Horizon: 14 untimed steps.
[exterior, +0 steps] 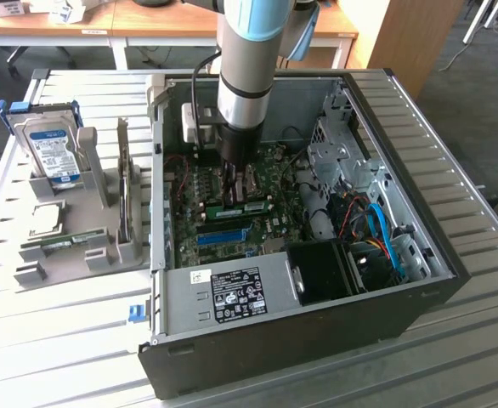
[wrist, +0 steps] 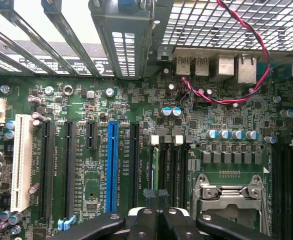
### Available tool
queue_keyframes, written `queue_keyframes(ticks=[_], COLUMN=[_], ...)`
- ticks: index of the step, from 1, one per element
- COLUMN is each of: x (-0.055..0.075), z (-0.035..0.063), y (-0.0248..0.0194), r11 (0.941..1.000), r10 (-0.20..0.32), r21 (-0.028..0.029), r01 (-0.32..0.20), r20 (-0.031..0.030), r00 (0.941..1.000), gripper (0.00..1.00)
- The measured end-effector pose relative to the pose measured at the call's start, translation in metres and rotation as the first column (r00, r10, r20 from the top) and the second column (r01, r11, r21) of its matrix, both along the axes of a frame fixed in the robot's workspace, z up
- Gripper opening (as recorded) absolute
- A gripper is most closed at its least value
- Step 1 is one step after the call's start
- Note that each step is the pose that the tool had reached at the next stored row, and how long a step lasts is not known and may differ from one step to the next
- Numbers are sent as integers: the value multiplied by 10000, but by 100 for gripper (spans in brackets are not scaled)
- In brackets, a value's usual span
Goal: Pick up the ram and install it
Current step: 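Press down the ram until it locks into place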
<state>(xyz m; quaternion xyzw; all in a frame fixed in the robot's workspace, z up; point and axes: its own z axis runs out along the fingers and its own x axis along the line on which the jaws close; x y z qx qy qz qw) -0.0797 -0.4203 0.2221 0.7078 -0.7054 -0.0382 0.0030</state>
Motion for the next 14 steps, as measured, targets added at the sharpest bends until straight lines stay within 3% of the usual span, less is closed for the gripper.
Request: queue_keyframes(ticks=[14], x=[0], z=[-7], y=[0], r11=[10000], r10=[0], r21=[3], r01=[0], r20=[0], r00=[10000], gripper=[11])
